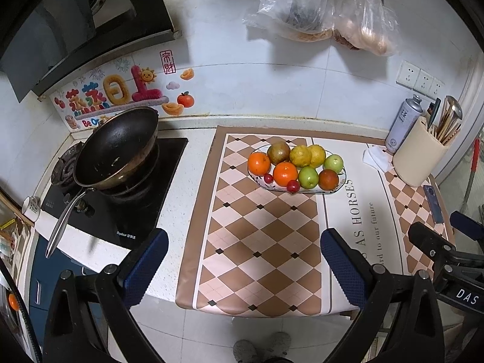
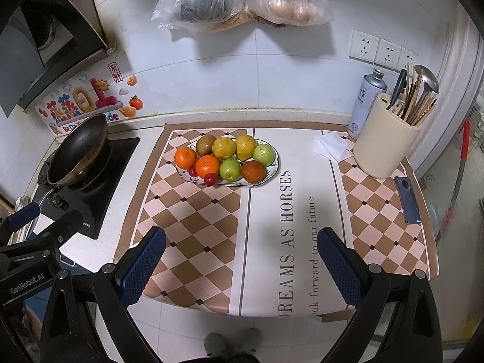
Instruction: Organize fruits
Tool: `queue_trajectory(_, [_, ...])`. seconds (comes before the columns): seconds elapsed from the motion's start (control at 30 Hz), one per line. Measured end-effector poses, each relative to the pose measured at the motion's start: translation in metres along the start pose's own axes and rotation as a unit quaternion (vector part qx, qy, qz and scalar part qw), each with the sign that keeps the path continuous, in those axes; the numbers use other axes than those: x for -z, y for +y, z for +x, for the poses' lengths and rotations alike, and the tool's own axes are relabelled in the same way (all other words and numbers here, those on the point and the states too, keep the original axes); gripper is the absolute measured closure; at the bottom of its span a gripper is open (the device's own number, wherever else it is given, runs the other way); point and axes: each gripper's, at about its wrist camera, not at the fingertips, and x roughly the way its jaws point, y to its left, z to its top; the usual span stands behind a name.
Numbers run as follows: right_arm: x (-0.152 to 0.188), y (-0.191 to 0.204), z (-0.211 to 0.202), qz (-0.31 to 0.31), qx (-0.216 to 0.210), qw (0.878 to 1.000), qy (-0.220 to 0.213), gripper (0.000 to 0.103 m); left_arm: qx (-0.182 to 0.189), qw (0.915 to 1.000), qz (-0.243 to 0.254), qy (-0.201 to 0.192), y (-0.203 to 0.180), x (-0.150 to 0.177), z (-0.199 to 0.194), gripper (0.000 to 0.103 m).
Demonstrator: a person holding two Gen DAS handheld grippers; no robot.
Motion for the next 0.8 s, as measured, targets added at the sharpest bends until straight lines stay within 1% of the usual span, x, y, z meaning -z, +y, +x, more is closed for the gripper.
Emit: queue_trajectory(0.8, [-0.0012,0.0010,-0.0030,0.003,0.000,1.000,-0.002,0.001,0.002,0.9999,0.012,-0.004,0.0017,-0.0036,-0.0027,0.000])
